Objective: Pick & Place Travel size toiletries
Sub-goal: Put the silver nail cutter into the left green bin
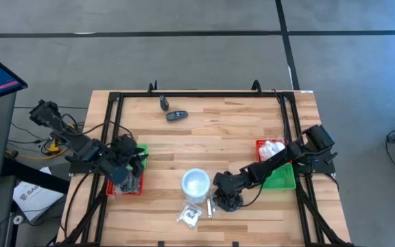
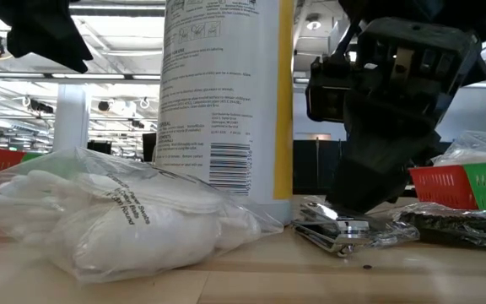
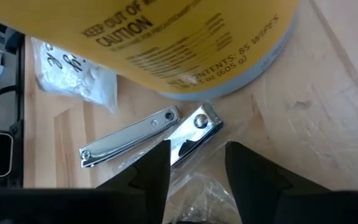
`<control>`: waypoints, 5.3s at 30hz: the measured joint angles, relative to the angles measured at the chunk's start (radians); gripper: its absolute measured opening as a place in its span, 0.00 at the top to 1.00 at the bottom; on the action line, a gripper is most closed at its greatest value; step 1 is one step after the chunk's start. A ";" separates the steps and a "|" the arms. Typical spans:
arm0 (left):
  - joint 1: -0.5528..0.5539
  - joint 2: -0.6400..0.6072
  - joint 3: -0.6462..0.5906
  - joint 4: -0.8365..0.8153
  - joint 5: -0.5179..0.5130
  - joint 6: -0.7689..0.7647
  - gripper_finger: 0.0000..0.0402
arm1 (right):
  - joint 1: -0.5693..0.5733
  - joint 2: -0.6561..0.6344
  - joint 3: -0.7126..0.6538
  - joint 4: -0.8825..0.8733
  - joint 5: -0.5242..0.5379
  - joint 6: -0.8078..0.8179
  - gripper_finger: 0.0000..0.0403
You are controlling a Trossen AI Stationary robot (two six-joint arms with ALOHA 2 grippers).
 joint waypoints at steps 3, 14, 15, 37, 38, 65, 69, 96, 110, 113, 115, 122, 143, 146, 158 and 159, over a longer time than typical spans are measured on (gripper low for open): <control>0.000 0.022 0.000 0.001 0.002 0.000 0.66 | 0.000 0.000 0.000 -0.004 0.004 0.000 0.69; 0.000 0.049 0.000 0.007 0.004 0.000 0.66 | -0.002 0.001 -0.001 -0.012 0.004 -0.028 0.98; 0.000 0.049 0.000 0.007 0.004 0.000 0.66 | -0.002 0.001 -0.001 -0.013 0.002 -0.026 0.98; 0.000 0.048 0.000 0.012 0.000 0.000 0.66 | -0.006 -0.133 -0.002 -0.121 -0.006 -0.079 0.99; 0.000 0.048 0.000 0.013 0.000 0.000 0.66 | -0.005 -0.123 -0.002 -0.120 -0.007 -0.075 0.99; 0.000 0.048 0.000 0.018 0.000 0.000 0.66 | -0.019 -0.030 -0.001 -0.050 -0.005 0.001 0.51; 0.000 0.048 0.000 0.019 0.000 0.000 0.66 | -0.019 0.000 0.010 -0.022 0.000 0.014 0.49; 0.000 0.048 0.000 0.018 0.000 0.000 0.66 | -0.010 0.159 0.143 -0.006 -0.057 -0.019 0.89; 0.000 0.048 0.000 0.018 0.000 0.000 0.66 | -0.007 0.072 0.153 -0.164 -0.059 -0.132 1.00; 0.000 0.048 0.000 0.018 -0.001 0.000 0.66 | -0.013 0.031 0.153 -0.237 -0.016 -0.141 1.00; 0.000 0.048 0.000 0.018 -0.004 0.000 0.66 | -0.020 0.008 0.155 -0.254 0.007 -0.151 1.00; 0.000 0.048 0.000 0.022 -0.062 0.000 0.66 | -0.046 -0.088 0.156 -0.275 0.028 -0.233 1.00; 0.000 0.048 0.000 0.030 -0.174 0.000 0.66 | -0.087 -0.154 0.158 -0.396 0.041 -0.345 0.99; 0.000 0.048 0.000 0.031 -0.174 0.000 0.66 | -0.087 -0.120 0.157 -0.402 0.007 -0.344 0.95; 0.000 0.048 0.000 0.033 -0.173 0.000 0.66 | -0.076 -0.097 0.158 -0.398 -0.030 -0.345 0.66; 0.000 0.048 0.000 0.033 -0.173 0.000 0.66 | -0.075 -0.097 0.158 -0.398 -0.029 -0.349 0.64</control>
